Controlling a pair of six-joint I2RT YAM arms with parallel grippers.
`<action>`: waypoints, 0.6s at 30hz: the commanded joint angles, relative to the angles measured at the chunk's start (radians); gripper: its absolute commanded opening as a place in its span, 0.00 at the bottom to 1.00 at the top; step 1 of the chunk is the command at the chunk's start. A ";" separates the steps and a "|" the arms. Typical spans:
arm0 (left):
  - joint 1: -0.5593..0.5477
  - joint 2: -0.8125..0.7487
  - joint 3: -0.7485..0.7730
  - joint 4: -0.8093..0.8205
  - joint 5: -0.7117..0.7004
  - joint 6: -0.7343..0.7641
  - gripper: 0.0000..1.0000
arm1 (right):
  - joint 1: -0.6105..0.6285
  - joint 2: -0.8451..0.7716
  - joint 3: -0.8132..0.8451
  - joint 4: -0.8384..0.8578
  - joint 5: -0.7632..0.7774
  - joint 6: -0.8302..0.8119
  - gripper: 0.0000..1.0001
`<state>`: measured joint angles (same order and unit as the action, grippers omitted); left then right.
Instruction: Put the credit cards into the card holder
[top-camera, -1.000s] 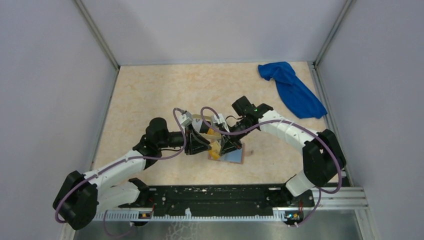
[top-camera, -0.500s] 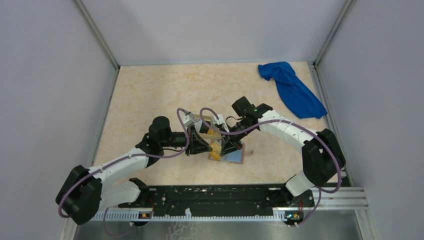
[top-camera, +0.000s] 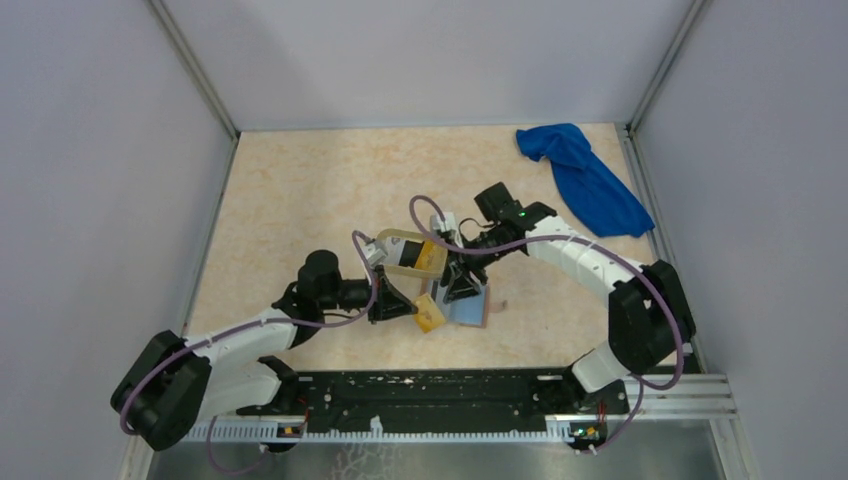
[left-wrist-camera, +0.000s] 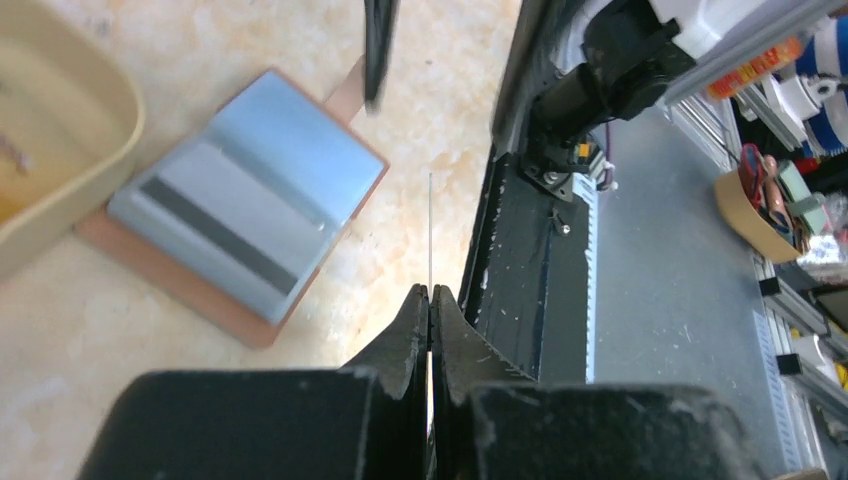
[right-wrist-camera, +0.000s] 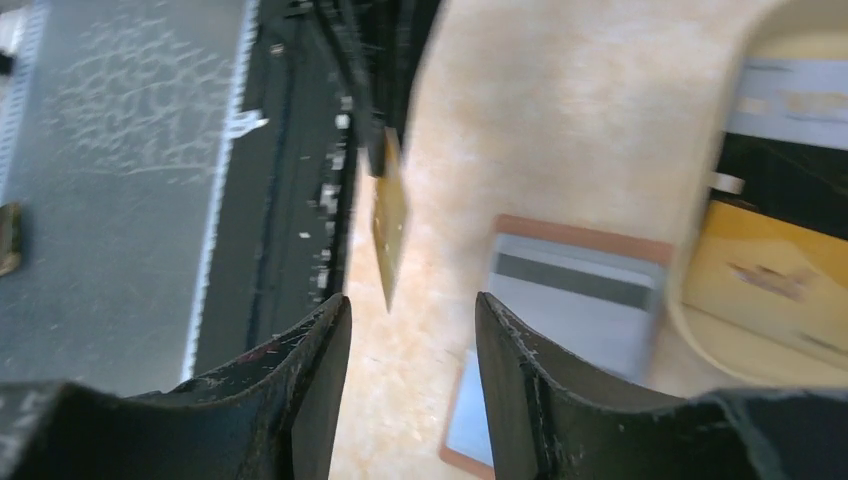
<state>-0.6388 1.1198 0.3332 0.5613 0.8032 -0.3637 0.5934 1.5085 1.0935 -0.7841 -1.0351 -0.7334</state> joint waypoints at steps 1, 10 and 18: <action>0.002 -0.054 -0.059 -0.037 -0.124 -0.042 0.00 | -0.109 -0.098 -0.049 0.282 0.090 0.223 0.47; 0.002 -0.168 -0.024 -0.311 -0.279 0.013 0.00 | -0.096 -0.004 -0.146 0.503 0.382 0.450 0.12; 0.002 -0.223 -0.065 -0.304 -0.316 -0.007 0.00 | -0.036 0.162 -0.109 0.506 0.448 0.531 0.12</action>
<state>-0.6388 0.9192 0.2813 0.2794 0.5190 -0.3771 0.5293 1.6382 0.9199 -0.3214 -0.6243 -0.2649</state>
